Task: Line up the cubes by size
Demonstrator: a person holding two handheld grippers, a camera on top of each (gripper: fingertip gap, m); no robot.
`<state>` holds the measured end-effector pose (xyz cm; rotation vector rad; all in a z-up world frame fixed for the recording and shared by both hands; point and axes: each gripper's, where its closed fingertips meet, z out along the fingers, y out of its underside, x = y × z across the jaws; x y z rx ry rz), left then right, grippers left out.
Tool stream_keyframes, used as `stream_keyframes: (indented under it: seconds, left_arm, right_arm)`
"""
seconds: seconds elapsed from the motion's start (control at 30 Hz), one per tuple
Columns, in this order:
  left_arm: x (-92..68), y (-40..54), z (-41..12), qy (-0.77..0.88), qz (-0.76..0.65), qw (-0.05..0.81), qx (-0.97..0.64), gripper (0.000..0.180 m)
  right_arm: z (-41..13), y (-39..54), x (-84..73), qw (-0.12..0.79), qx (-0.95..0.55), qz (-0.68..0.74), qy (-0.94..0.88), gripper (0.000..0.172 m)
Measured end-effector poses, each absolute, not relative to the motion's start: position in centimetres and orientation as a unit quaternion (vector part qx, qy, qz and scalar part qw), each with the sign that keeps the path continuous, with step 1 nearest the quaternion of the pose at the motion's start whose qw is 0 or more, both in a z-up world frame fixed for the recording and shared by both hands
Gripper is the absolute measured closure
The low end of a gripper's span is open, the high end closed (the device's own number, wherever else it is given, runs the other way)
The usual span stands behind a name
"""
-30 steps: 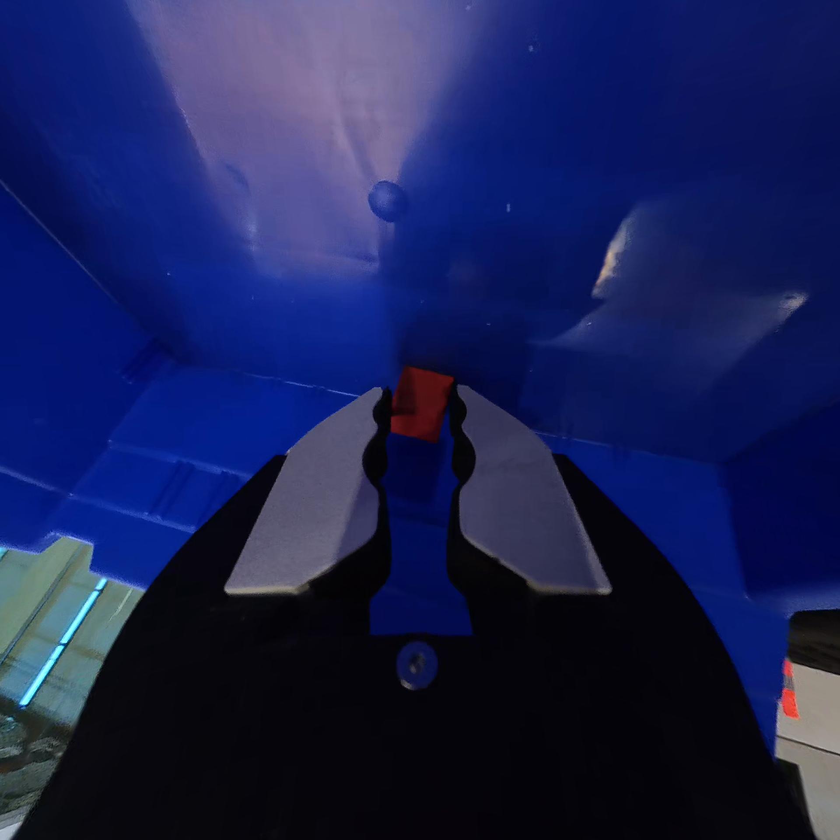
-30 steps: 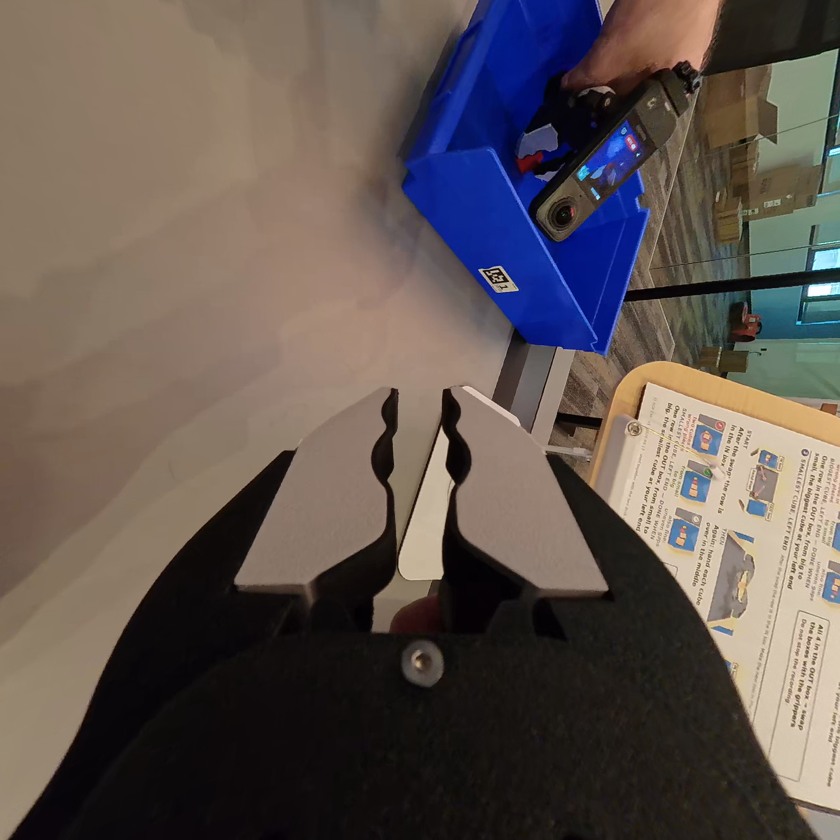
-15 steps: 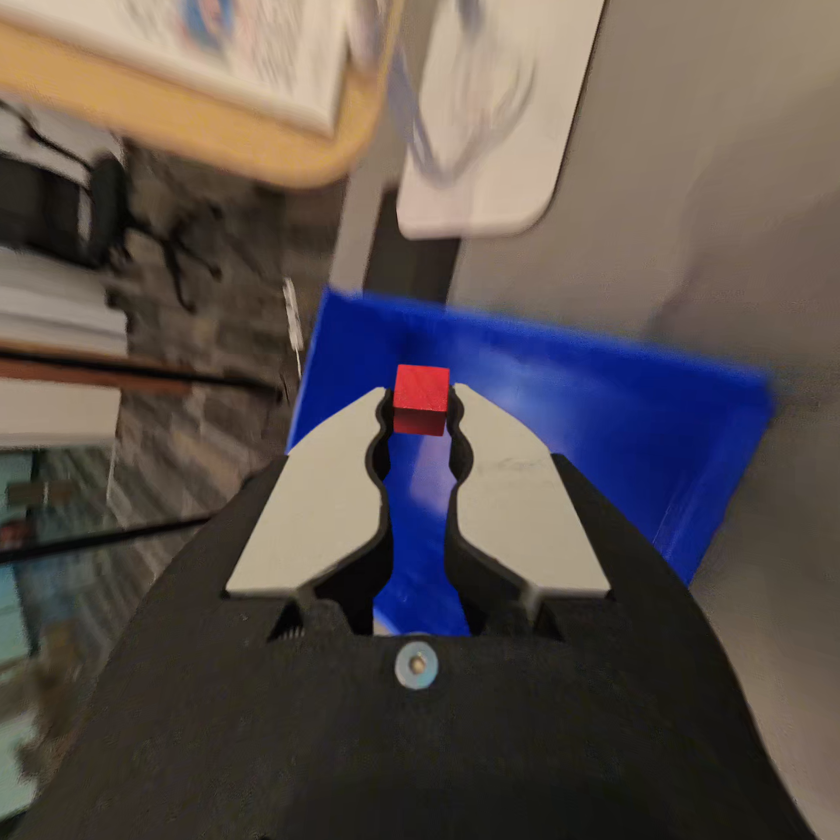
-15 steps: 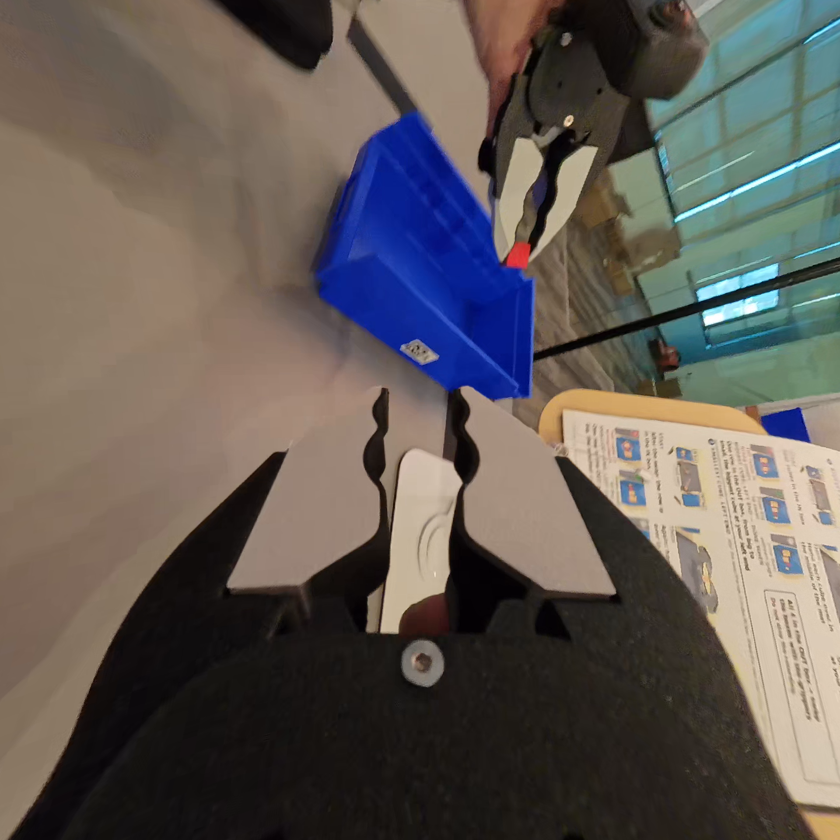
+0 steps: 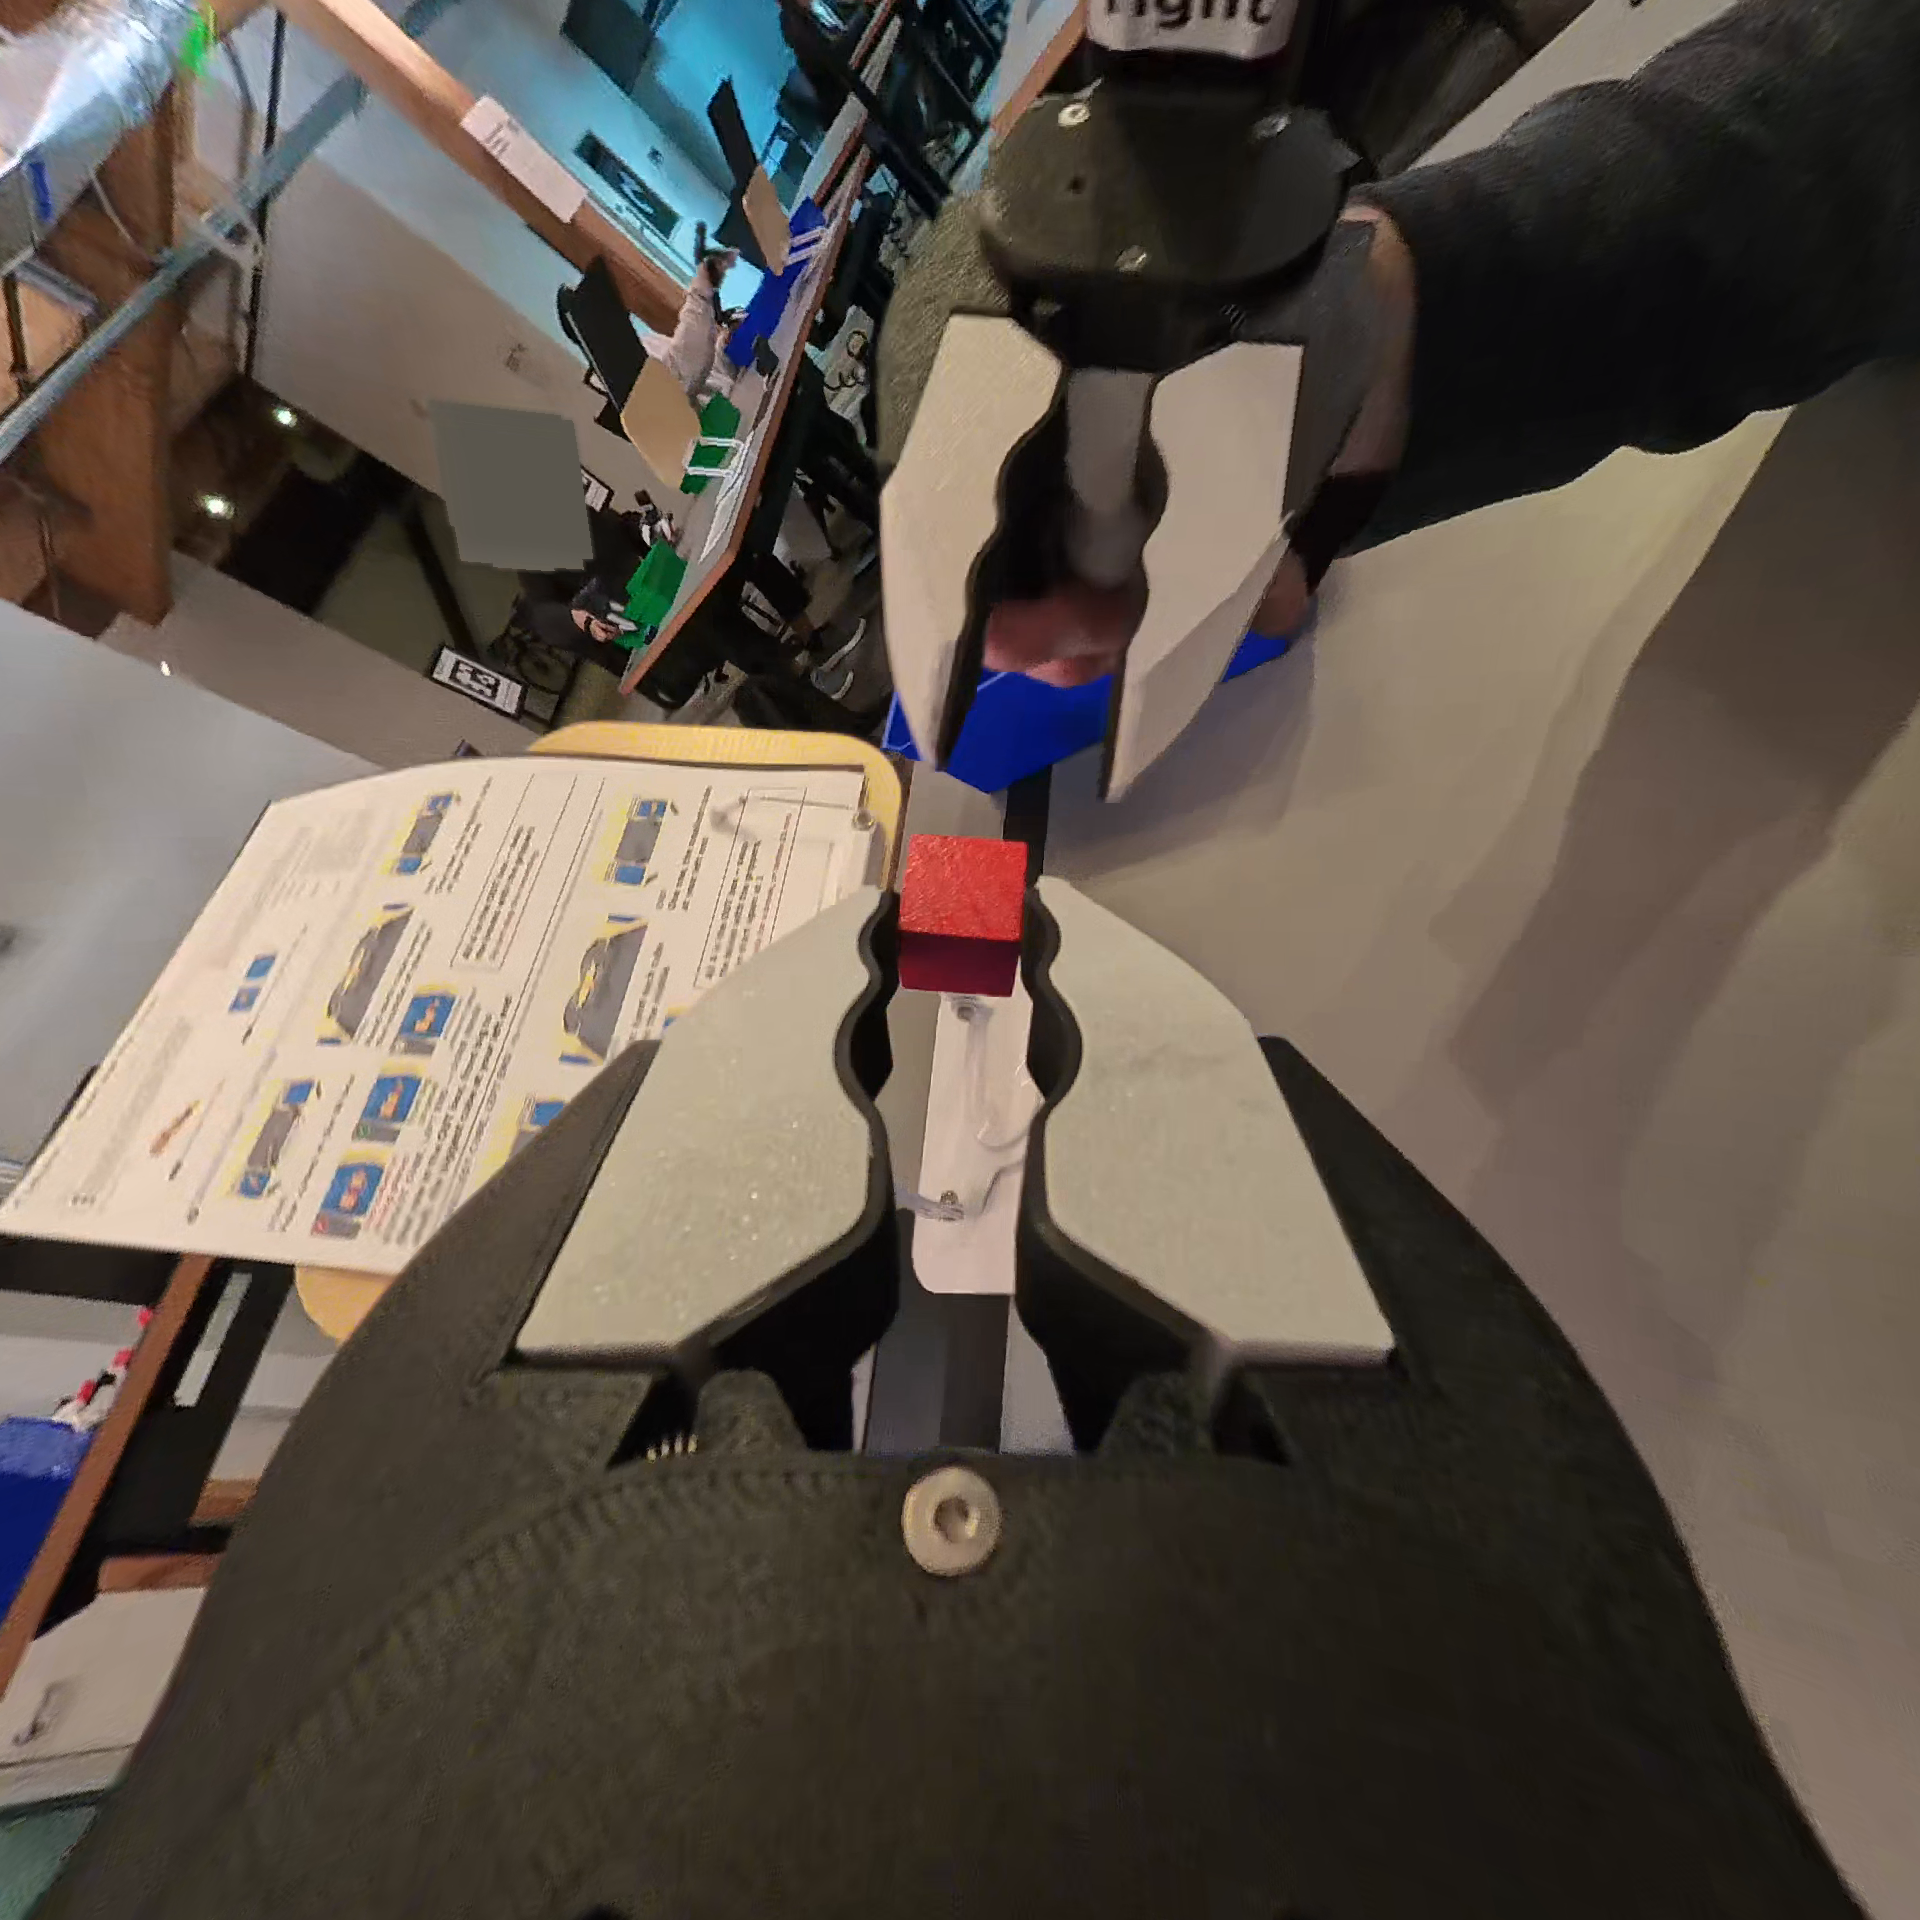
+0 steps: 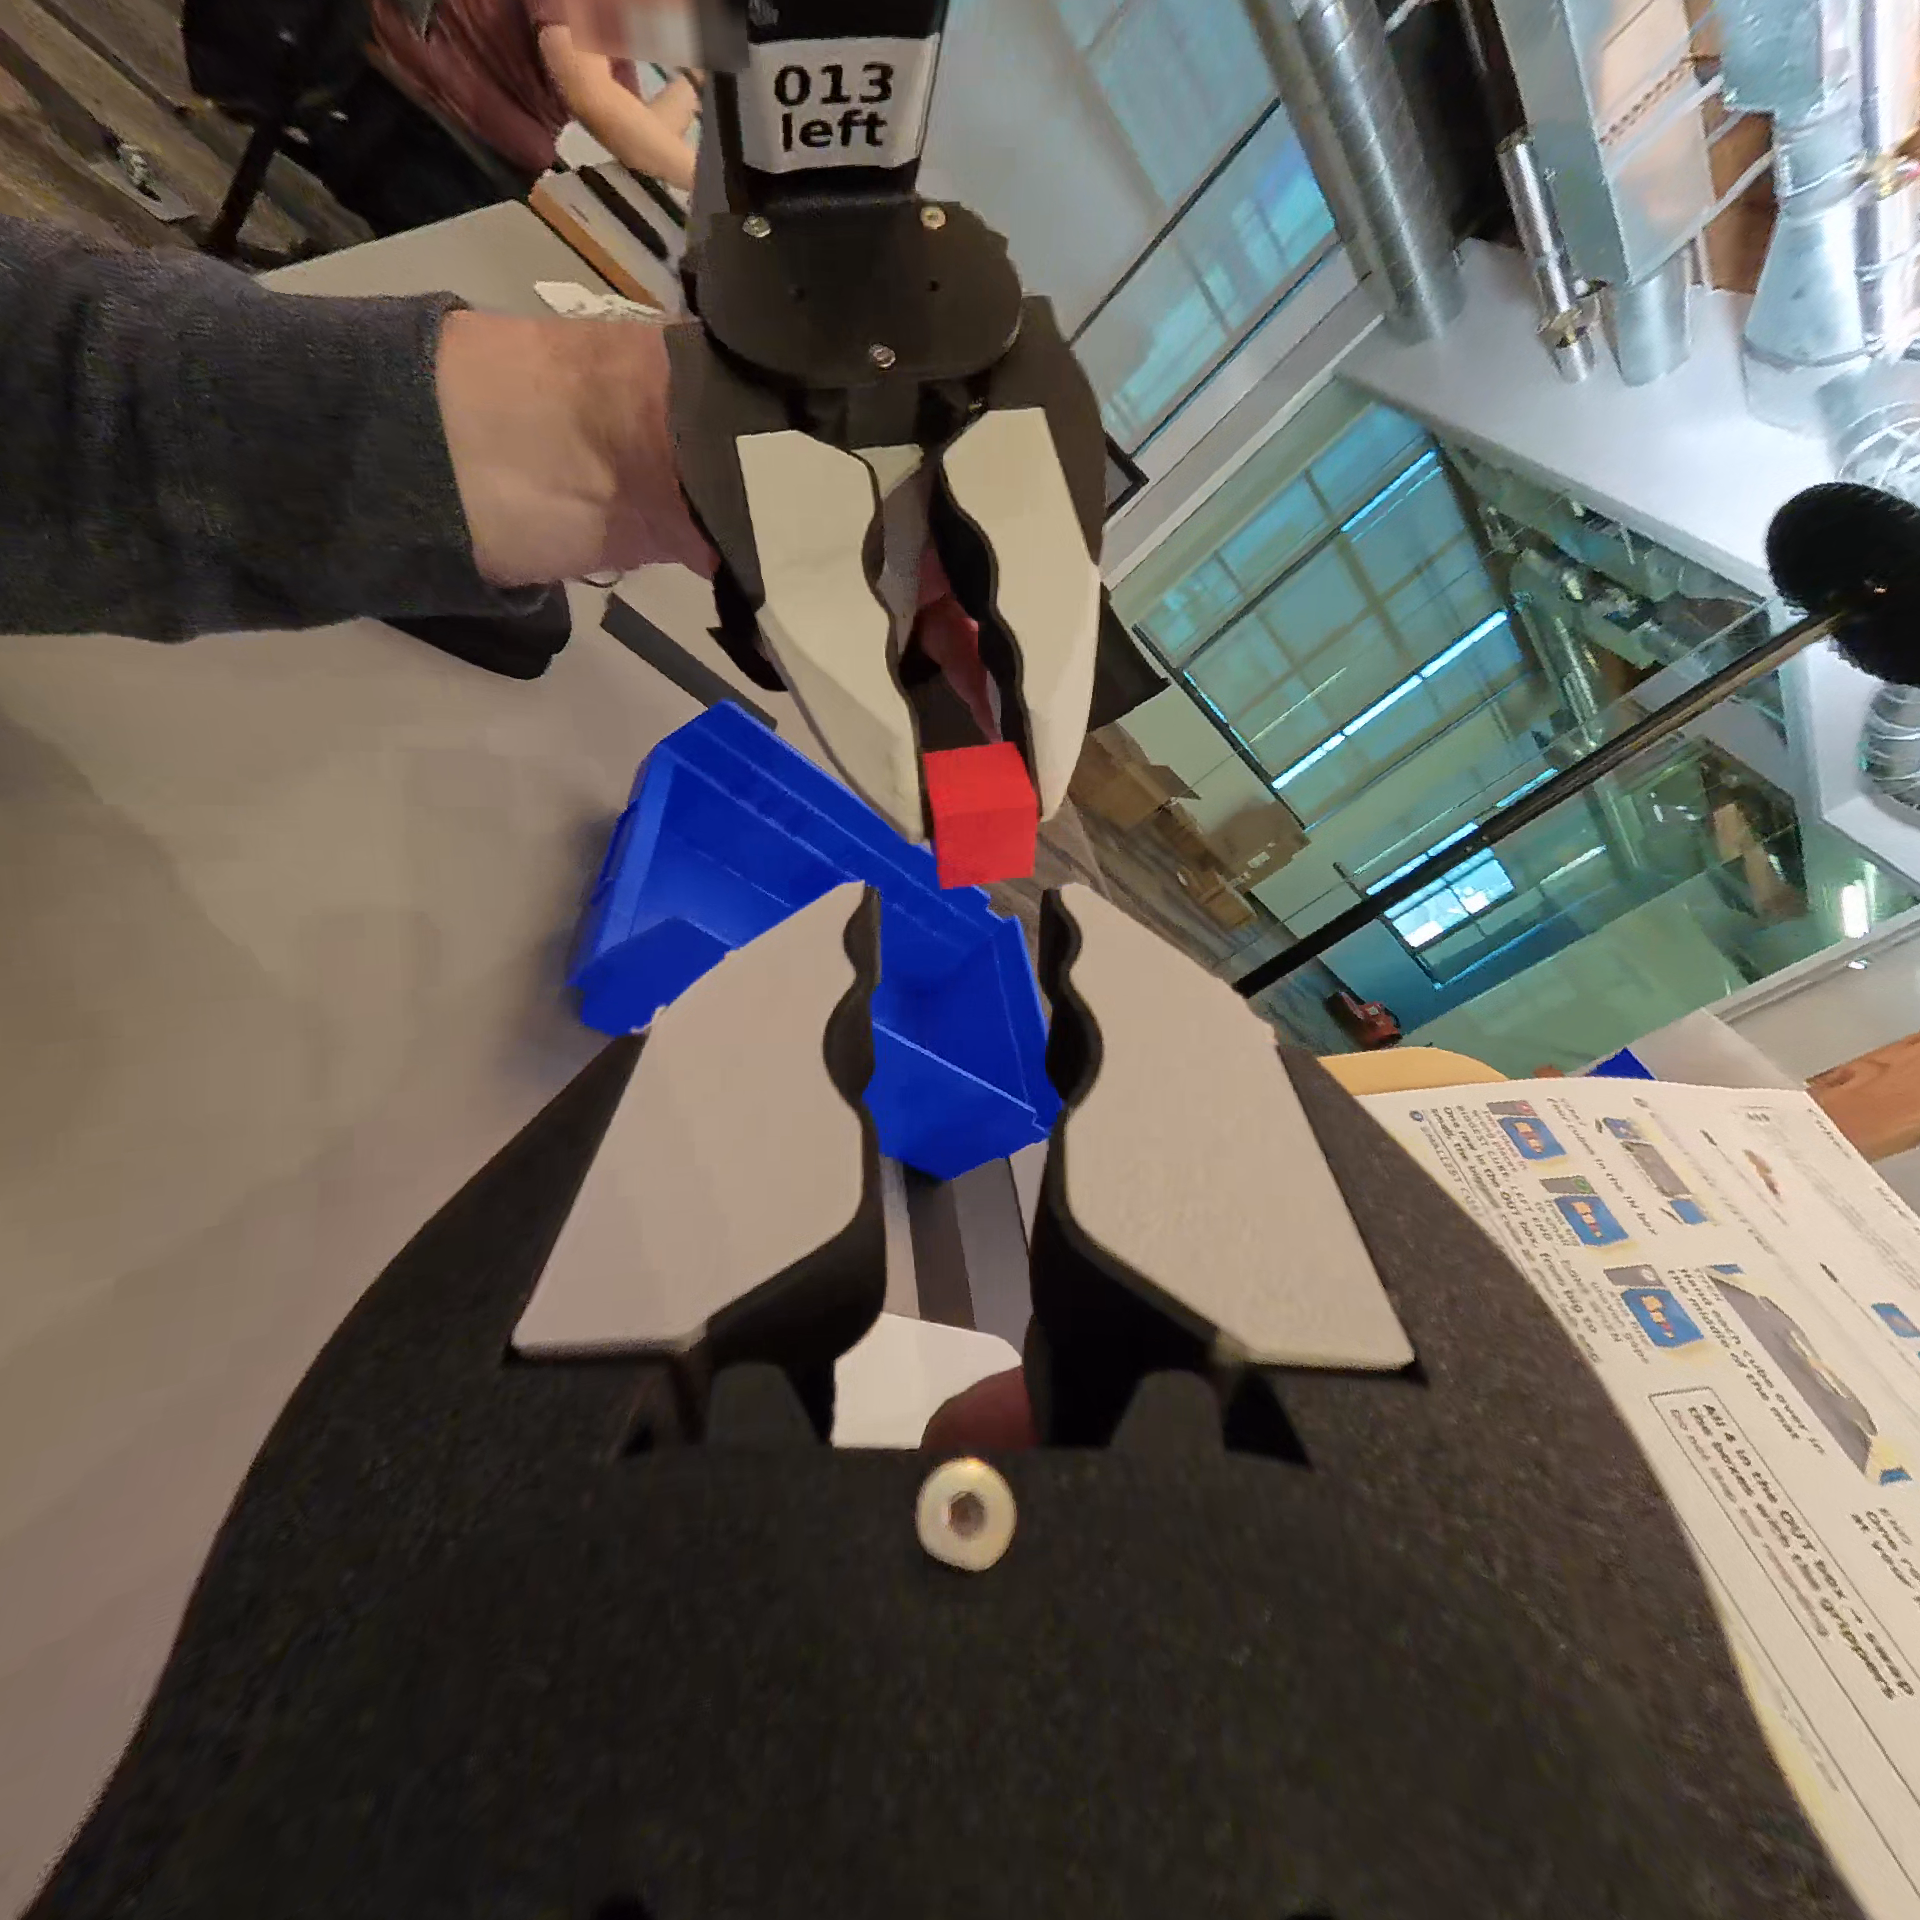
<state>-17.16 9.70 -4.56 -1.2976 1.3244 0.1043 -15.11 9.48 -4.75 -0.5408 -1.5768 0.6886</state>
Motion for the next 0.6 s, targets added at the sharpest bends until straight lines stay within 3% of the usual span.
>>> stream_keyframes:
  seconds: [0.6]
  left_arm:
    - [-13.8, 8.4, -4.7, 0.599, 0.025, 0.602, -0.528, 0.159]
  right_arm:
    - [-5.2, 8.2, -14.9, 0.624, -0.192, 0.281, -0.704, 0.146]
